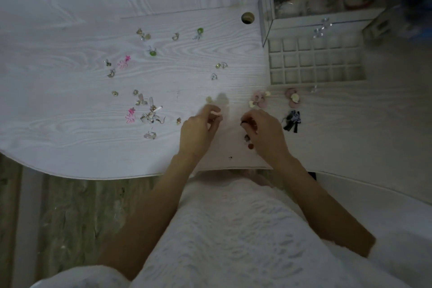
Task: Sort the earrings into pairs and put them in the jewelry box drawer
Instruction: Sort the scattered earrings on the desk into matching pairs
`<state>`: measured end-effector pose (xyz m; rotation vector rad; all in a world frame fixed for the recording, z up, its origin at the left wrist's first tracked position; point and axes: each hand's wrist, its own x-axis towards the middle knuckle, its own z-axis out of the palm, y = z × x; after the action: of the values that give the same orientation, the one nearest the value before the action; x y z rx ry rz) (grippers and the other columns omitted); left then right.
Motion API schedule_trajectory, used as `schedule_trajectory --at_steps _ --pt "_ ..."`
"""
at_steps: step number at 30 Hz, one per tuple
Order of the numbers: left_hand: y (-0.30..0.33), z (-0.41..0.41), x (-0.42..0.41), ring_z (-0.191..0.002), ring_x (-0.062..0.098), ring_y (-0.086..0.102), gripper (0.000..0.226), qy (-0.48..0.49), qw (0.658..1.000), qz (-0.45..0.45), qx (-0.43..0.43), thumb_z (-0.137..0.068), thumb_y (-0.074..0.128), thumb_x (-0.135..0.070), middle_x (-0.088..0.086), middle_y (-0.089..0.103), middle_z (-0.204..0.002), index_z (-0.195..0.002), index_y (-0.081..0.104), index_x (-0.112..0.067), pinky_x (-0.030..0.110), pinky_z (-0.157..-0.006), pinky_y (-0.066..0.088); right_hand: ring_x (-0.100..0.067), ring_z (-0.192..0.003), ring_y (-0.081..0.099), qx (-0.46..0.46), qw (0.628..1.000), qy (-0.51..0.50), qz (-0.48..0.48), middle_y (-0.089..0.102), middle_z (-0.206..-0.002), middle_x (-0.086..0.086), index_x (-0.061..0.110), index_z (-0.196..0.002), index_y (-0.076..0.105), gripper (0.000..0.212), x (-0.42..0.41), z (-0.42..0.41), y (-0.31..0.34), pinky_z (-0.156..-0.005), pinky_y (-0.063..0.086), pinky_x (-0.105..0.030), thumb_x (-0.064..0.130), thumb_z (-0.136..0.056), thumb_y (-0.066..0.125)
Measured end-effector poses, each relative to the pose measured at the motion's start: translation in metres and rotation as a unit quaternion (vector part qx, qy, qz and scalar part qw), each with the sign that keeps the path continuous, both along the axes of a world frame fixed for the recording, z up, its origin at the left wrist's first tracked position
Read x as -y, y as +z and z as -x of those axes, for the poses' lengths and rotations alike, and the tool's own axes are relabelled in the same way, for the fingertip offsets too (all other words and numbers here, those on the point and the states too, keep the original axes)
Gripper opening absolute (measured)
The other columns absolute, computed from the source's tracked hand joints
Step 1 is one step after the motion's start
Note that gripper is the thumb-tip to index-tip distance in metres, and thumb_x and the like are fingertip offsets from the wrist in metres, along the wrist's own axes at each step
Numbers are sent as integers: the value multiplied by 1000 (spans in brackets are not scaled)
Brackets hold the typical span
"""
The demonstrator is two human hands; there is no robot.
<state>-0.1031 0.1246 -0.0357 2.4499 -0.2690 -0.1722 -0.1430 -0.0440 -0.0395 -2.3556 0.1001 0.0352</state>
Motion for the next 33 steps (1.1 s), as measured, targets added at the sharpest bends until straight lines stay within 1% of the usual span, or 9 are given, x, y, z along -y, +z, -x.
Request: schedule_trajectory --at_steps 3,7,12,16,19,22,25,29,33 --pt "4 18 34 -71 14 69 12 -44 999 27 0 -86 65 -26 0 74 -82 -91 64 -16 25 -63 53 -21 -76 60 -20 997 -76 13 65 -88 -10 7 -88 63 3 45 32 3 -71 51 -33 7 -85 62" --pt "-4 36 74 -61 19 63 5 -143 988 -35 47 -80 67 -26 -1 71 -68 -81 71 -22 24 -58 45 -26 -80 63 -24 989 -138 38 66 -93 -14 6 -91 68 13 87 67 -5 -75 51 -34 -1 -81 62" --pt "-26 49 112 -71 19 61 5 -239 960 -82 125 -78 69 -25 -6 72 -76 -79 74 -25 25 -69 39 -28 -84 62 -21 989 -127 76 65 -95 -16 3 -93 68 20 106 82 -19 -76 44 -24 -7 -80 57" --pt "-31 52 123 -71 24 62 9 -224 967 -69 98 -79 68 -17 1 72 -82 -85 75 -19 26 -66 48 -31 -89 61 -13 990 -122 72 63 -100 -17 2 -102 65 26 107 84 -21 -77 46 -30 -8 -81 54" --pt "-27 56 124 -73 28 64 16 -192 977 -55 75 -81 65 -10 6 72 -86 -95 72 -13 29 -65 50 -25 -84 59 -1 985 -161 57 61 -104 -15 3 -106 63 27 111 91 -16 -74 46 -28 -6 -83 54" --pt "-23 61 120 -77 29 64 26 -169 981 -61 73 -75 67 -2 9 71 -85 -99 70 -9 31 -64 53 -16 -78 51 -42 983 -175 36 57 -107 -15 4 -114 60 34 110 98 -12 -73 45 -26 -6 -82 54" --pt "-17 66 120 -88 29 61 28 -163 984 -69 28 -76 63 -1 11 67 -92 -103 67 -8 33 -64 50 -22 -85 54 -88 983 -158 35 53 -112 -17 2 -120 55 41 101 95 -14 -74 36 -20 -5 -80 55" --pt "-12 67 129 -91 28 59 22 -157 984 -87 -5 -83 59 -9 12 65 -96 -104 65 -8 31 -65 42 -28 -96 57 -96 984 -143 34 54 -115 -17 3 -118 57 37 83 86 -18 -78 37 -22 -3 -82 56" --pt "-12 66 135 -86 32 60 16 -146 986 -78 -25 -85 58 -7 16 66 -90 -98 66 -5 32 -61 40 -30 -97 57 -88 989 -120 12 57 -111 -19 3 -114 61 37 72 83 -20 -80 42 -27 -9 -80 54"
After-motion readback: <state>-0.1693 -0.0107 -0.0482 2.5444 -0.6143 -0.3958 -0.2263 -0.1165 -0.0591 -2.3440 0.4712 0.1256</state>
